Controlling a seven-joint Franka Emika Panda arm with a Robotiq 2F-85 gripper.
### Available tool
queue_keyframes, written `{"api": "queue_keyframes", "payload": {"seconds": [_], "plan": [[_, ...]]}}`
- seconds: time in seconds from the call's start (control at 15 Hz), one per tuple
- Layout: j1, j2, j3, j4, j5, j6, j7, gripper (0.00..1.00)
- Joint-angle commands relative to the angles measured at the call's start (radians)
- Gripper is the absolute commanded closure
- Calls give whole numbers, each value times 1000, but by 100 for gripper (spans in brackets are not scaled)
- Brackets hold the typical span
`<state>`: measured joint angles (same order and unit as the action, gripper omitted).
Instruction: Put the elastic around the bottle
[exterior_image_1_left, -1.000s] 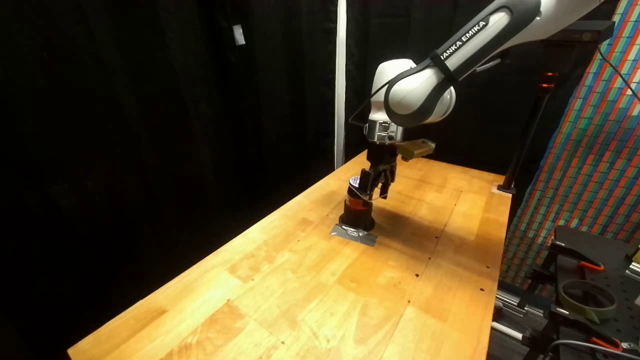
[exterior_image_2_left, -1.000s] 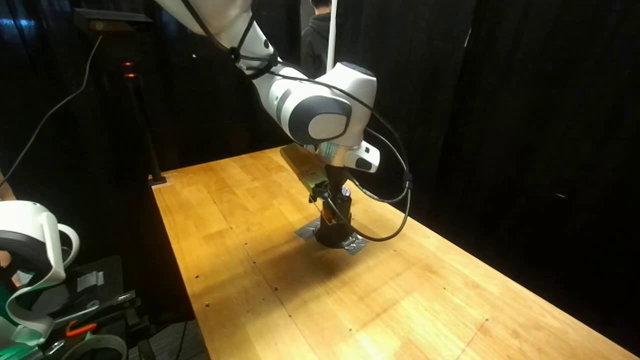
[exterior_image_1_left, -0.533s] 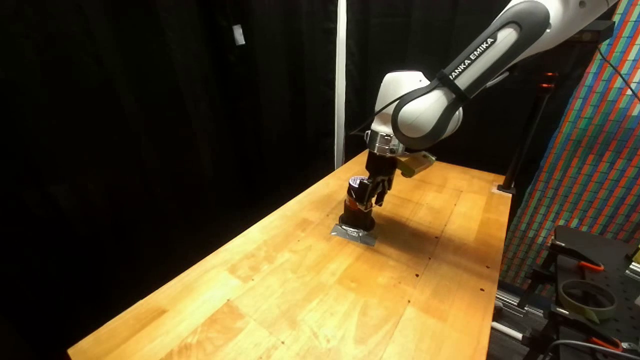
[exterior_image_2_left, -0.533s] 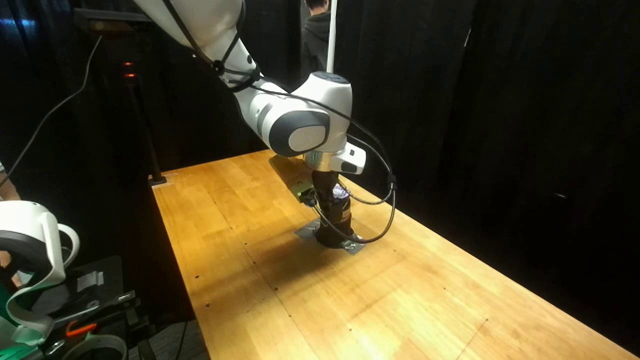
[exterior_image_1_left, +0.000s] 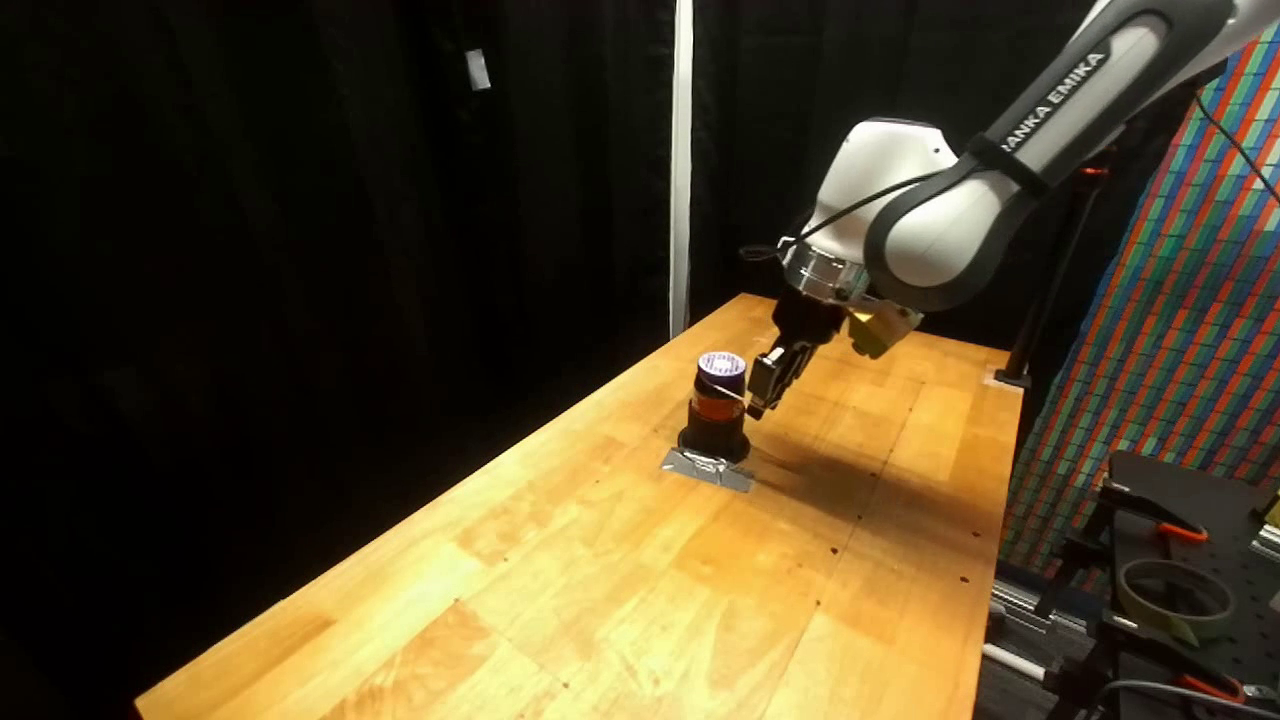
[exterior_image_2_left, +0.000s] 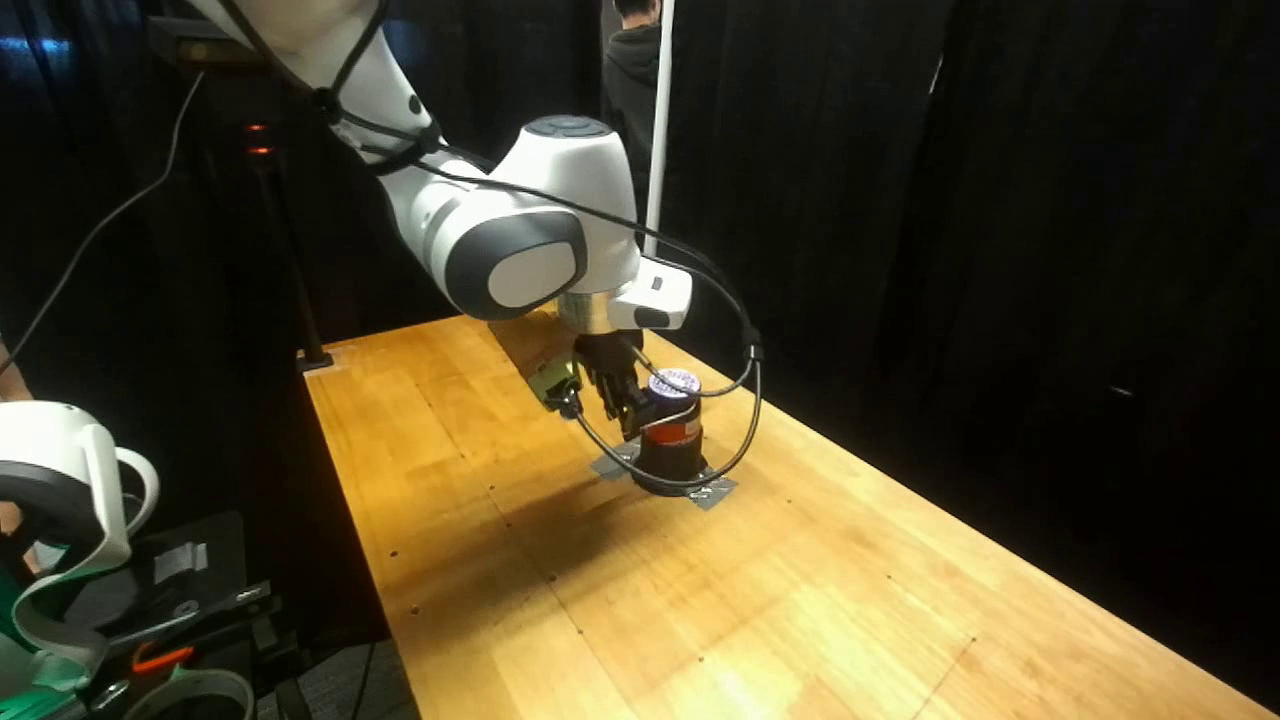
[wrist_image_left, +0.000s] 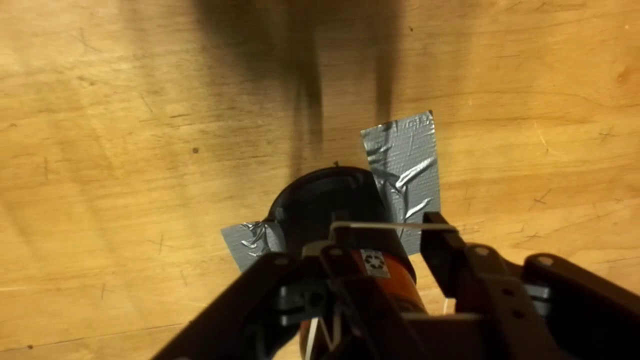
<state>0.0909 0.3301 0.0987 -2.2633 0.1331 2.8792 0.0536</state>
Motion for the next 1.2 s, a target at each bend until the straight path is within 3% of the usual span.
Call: {"api": "queue_keyframes", "payload": {"seconds": [0.0,0.13,0.27,0.4,0.47,0.53,0.8,0.87,0.93,1.0,1.07,1.13], "plan": [[-25,-108,63,-198,57,227,-22,89],[-55,-111,128,-252,114,400,-30,100],[-91,-97,193,-289,114,572,12,100],[-98,-78,207,-324,79,740,53,100],[-100,-64,209,-342,71,820,66,100],[-43,-54,146,-359,48,894,98,100],[4,20,86,-402,69,1152,84,100],[8,30,80,-409,67,1174,90,96],[3,23,82,-420,60,1138,114,72],[12,22,71,-397,65,1105,90,96],[12,31,70,-401,65,1106,97,94],[12,35,70,-402,65,1106,101,86]]}}
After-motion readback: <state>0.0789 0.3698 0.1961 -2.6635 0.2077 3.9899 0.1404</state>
